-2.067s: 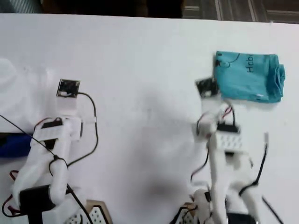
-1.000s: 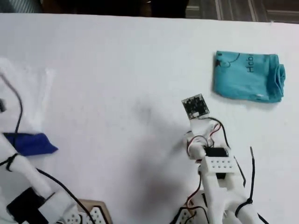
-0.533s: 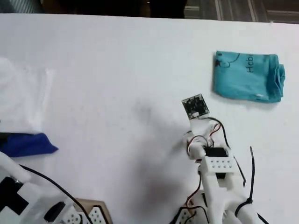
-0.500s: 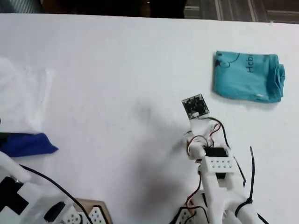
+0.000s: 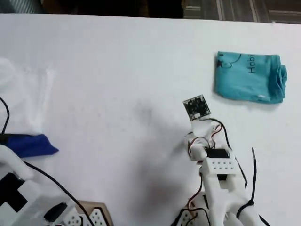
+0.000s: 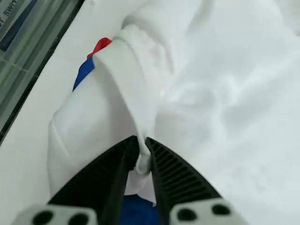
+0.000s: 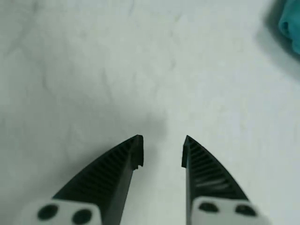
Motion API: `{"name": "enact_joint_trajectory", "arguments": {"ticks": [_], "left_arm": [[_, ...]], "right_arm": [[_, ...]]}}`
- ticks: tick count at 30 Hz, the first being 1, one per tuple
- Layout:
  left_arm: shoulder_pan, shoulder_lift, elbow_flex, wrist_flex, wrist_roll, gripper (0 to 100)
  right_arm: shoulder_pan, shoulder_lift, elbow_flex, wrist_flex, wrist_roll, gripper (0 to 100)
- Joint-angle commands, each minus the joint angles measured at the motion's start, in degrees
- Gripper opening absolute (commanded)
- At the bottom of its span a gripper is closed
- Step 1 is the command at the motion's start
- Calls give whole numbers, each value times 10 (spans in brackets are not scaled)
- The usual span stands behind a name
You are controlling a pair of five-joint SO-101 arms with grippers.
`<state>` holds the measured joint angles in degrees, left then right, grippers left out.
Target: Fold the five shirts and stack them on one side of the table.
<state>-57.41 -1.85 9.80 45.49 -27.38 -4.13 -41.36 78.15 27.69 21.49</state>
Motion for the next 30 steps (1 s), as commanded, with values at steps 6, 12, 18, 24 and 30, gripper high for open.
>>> {"name": "enact_joint_trajectory", "arguments": {"ticks": [6,12,18,24,30], "left_arm": [[90,-91,-39,88,2,26],[188,-210,-59,165,2,26],[367,-341,-58,217,2,26],[562,-425,-55,180,3,26],[695,-425,-51,146,21,26]], "right_arm": [[-4,-18,2,-14,0,138],[-4,-18,2,-14,-1,138],[-4,-18,3,-14,-4,138],[0,-18,3,-14,-4,138],[-1,-18,3,-15,-5,138]]}}
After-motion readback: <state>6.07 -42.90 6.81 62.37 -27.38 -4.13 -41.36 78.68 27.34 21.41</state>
